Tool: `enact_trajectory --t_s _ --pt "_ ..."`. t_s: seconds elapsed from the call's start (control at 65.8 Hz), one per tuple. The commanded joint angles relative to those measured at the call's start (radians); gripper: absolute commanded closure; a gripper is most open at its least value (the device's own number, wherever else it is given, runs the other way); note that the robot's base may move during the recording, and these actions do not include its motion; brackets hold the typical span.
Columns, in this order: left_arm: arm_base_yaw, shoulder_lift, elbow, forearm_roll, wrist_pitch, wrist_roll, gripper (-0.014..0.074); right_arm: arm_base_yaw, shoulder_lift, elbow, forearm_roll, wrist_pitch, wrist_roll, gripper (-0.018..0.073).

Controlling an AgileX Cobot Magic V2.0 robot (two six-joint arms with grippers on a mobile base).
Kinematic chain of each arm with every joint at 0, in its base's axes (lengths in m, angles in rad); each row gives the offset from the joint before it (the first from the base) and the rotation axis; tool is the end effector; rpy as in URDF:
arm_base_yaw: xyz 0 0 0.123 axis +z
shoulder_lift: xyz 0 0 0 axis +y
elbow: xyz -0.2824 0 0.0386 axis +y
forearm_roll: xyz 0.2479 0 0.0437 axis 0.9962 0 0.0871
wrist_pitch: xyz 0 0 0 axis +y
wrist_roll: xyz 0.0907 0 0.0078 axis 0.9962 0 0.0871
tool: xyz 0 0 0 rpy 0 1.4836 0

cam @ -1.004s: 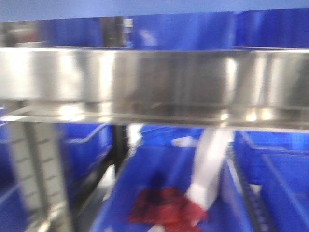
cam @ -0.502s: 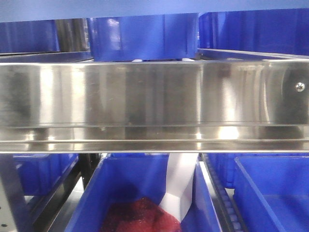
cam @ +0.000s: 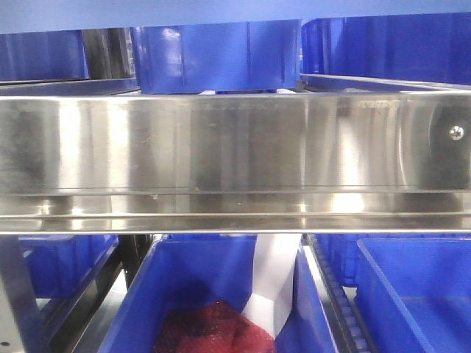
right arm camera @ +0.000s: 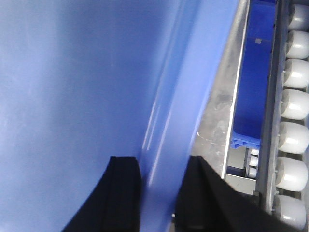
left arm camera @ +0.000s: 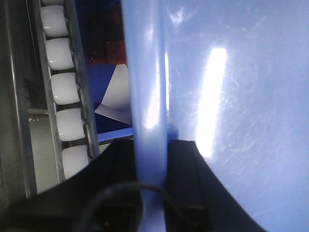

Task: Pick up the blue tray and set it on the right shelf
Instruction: 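Hold the tray with both grippers while driving up to the steel shelf, then lower the tray with both grippers onto the upper shelf rollers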

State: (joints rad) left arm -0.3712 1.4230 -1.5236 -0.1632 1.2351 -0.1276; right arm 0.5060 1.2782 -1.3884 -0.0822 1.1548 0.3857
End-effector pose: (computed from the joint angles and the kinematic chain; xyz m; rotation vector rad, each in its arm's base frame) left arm 0.2596 -0.1161 0.3986 0.3054 2.6312 -0.3919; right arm 0.2214 0.1149 0.4010 -0.1647 2.5361 0.2488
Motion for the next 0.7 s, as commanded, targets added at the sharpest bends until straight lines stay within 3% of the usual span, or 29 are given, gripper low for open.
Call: enact_trajectory --t_s 0.0,0.684 --pt "-0.005 -0.036 -0.022 0.021 0.078 0.027 0.0645 -0.007 -0.032 -0.027 -0.047 -0.047 -0.026 0.0494" --pt "-0.005 -0.036 -0.022 0.019 0.058 0.027 0.0645 -0.007 -0.032 -0.027 -0.047 -0.047 -0.026 0.0494"
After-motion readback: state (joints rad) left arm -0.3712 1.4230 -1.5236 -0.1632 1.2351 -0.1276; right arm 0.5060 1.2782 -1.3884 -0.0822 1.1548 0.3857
